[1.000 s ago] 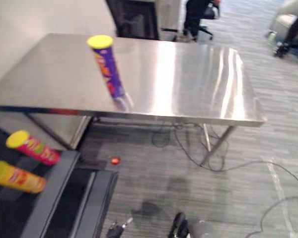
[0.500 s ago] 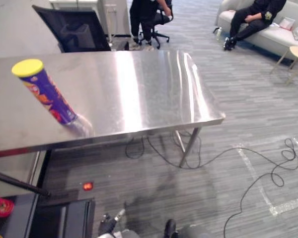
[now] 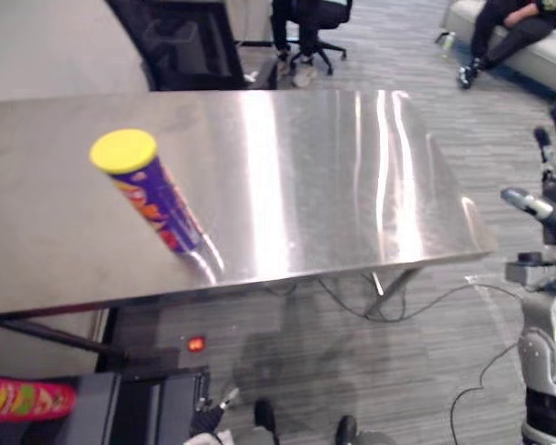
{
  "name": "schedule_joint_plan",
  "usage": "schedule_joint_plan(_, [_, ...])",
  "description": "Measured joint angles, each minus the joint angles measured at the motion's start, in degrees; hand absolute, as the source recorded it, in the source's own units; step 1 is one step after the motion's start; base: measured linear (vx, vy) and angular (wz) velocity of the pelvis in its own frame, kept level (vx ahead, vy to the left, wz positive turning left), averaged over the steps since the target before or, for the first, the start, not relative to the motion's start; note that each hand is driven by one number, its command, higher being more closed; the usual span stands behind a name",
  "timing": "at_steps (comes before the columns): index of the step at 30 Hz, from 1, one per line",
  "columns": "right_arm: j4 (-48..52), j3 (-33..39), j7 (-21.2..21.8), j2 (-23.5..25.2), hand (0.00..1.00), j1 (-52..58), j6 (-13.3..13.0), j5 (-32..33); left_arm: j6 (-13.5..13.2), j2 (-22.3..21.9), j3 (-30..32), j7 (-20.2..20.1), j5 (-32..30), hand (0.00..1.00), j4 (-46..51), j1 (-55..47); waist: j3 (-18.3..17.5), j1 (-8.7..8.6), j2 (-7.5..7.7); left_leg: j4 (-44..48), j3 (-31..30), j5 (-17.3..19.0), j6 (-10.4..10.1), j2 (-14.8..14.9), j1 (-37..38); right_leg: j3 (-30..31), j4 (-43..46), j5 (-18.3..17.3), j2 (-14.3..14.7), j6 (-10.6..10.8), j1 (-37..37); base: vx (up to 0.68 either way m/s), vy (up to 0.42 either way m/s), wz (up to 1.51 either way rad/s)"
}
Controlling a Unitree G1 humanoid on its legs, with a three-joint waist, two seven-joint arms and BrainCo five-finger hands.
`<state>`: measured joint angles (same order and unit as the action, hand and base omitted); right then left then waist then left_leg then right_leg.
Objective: Put the gum and the chips on the shelf.
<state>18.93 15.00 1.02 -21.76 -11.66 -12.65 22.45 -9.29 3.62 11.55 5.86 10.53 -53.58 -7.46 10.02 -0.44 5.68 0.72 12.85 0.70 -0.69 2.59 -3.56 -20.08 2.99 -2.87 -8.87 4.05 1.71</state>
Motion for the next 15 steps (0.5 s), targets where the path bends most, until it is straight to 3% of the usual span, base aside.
schedule_joint_plan(15, [-13.98, -9.16, -0.01, -3.45, 0.00, -14.37, 2.27, -2.25, -0.09, 0.55, -0.03, -1.94, 0.64, 0.00, 3.61, -0.60, -0.09, 4.20, 2.11, -6.06, -7.98, -5.29, 1.08, -2.90, -2.59, -6.77, 0.19, -1.39, -1.32, 2.00, -1.31, -0.01, 0.022, 0.29])
